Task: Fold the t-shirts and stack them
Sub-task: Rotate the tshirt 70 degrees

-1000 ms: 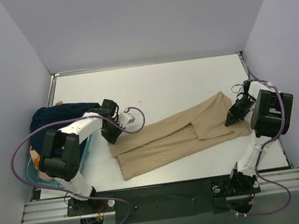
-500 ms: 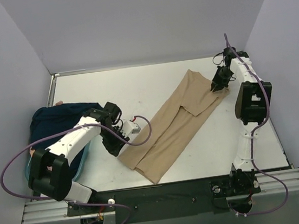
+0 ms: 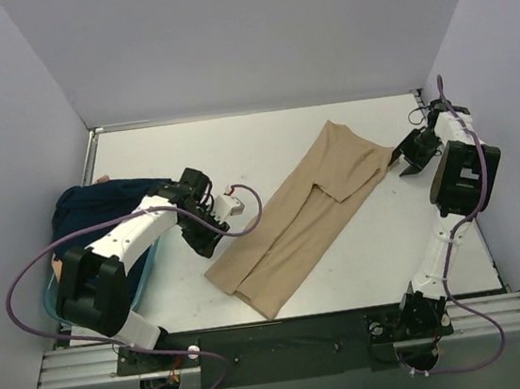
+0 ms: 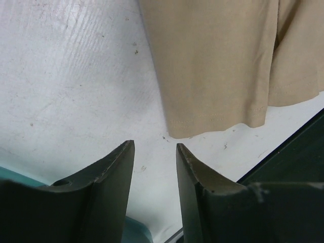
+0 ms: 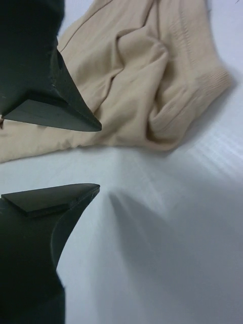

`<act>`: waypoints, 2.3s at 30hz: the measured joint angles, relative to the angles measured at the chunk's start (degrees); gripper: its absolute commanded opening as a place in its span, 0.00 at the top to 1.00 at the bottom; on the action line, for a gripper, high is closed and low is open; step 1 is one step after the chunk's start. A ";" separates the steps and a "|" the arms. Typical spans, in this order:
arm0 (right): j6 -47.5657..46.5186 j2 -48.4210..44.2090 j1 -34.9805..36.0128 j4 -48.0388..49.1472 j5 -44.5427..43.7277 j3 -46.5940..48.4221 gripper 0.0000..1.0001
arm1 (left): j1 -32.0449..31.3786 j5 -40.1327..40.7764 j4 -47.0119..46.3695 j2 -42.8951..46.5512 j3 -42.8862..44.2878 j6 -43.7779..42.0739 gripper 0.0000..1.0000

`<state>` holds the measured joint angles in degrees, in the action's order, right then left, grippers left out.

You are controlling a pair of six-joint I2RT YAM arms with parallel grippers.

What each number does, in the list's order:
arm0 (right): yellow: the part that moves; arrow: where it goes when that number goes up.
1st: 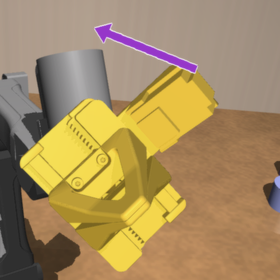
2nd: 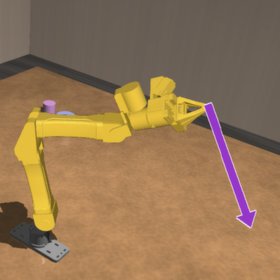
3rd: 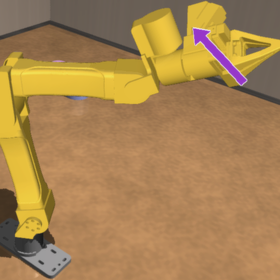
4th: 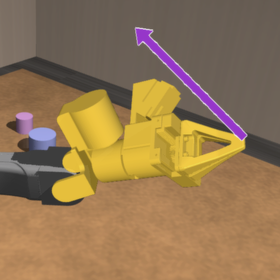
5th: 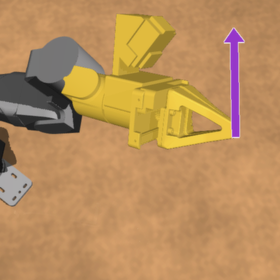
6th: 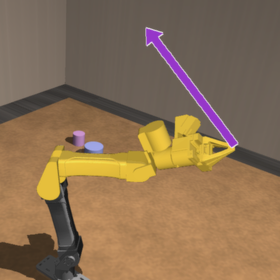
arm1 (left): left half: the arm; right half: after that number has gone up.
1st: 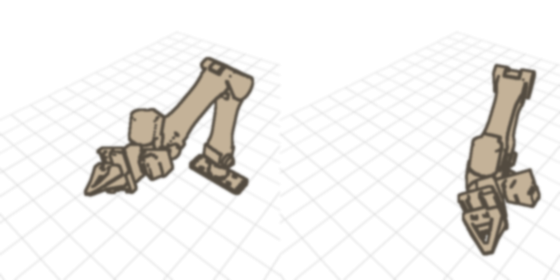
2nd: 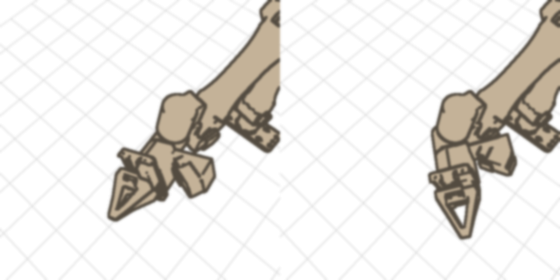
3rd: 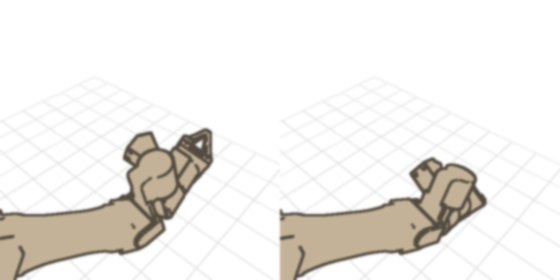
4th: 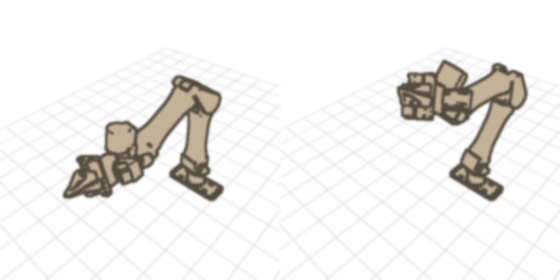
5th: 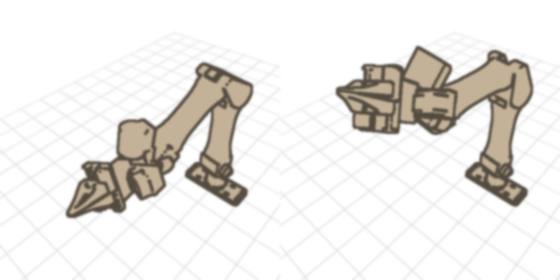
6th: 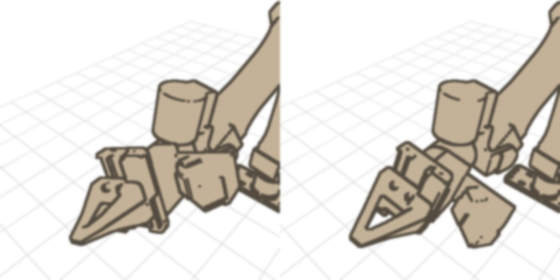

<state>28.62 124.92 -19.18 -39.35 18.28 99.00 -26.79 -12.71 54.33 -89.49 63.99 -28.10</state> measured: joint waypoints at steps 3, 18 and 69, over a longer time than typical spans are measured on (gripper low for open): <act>1.81 4.52 0.11 2.05 2.82 3.43 0.65 | 0.37 0.00 -1.05 0.74 -1.29 0.55 0.47; 20.52 24.94 4.39 18.40 19.34 28.35 0.38 | 1.90 -5.77 -3.21 14.84 -11.67 -10.14 0.44; 24.35 -47.95 53.96 17.35 8.00 -68.24 1.00 | -25.77 -10.69 -20.52 12.44 -23.69 -49.79 0.33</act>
<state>52.97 76.97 34.79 -22.00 26.28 30.76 -52.56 -23.40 33.80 -77.06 40.29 -77.89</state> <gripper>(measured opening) 0.009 0.664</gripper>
